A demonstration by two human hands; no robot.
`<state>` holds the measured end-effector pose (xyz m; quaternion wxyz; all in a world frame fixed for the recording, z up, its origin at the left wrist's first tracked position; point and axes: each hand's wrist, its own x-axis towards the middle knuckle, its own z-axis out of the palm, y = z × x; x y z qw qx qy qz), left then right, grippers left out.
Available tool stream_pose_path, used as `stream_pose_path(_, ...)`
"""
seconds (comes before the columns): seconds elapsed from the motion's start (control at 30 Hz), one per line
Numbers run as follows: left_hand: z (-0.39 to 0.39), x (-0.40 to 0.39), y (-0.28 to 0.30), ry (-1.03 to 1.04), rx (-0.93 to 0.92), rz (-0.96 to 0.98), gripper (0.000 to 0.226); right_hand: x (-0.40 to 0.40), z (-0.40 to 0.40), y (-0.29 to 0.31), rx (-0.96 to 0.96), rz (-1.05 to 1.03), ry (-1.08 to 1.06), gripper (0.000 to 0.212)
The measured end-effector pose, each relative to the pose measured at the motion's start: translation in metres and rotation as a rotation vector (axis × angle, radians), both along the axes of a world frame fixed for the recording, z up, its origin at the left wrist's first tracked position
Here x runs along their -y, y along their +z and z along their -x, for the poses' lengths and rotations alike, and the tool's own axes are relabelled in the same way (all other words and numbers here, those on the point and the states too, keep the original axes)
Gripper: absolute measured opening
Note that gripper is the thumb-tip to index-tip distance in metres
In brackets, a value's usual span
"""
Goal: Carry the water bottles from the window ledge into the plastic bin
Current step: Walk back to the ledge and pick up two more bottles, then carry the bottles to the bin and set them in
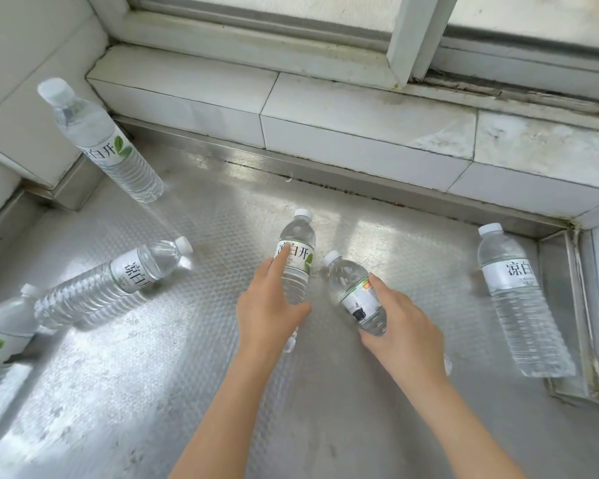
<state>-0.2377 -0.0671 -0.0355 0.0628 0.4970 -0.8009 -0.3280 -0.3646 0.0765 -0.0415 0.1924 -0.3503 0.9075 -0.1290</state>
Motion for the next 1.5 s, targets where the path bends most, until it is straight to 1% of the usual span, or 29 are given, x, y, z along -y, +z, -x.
stream_pose_path(0.17, -0.014, -0.015, 0.005, 0.015, -0.079, 0.009, 0.083, -0.008, -0.007, 0.006, 0.028, 0.03, -0.011, 0.079)
stream_pose_path(0.33, -0.032, -0.041, 0.02, 0.056, -0.203, 0.019, 0.083, -0.029, -0.02, 0.03, 0.025, 0.085, -0.034, 0.079)
stream_pose_path(0.53, -0.055, -0.074, 0.064, 0.1, -0.365, -0.005, 0.09, -0.062, -0.039, 0.071, 0.036, 0.228, -0.103, 0.08)
stream_pose_path(0.63, -0.064, -0.092, 0.093, 0.104, -0.46, 0.022, 0.093, -0.079, -0.049, 0.092, 0.028, 0.304, -0.121, 0.079)
stream_pose_path(0.77, -0.076, -0.111, 0.122, 0.095, -0.579, 0.021, 0.091, -0.1, -0.062, 0.119, -0.012, 0.387, -0.135, 0.078)
stream_pose_path(0.87, -0.085, -0.125, 0.139, 0.072, -0.673, -0.013, 0.09, -0.118, -0.073, 0.134, 0.032, 0.477, -0.166, 0.083)
stream_pose_path(1.1, -0.109, -0.153, 0.174, -0.06, -0.807, -0.019, 0.092, -0.154, -0.102, 0.18, 0.116, 0.71, -0.271, 0.081)
stream_pose_path(1.3, -0.128, -0.16, 0.19, -0.254, -0.889, -0.154, 0.098, -0.178, -0.147, 0.205, 0.115, 0.881, -0.395, 0.083)
stream_pose_path(1.5, -0.153, -0.167, 0.198, -0.49, -0.894, -0.305, 0.098, -0.2, -0.208, 0.221, 0.062, 0.959, -0.573, 0.082)
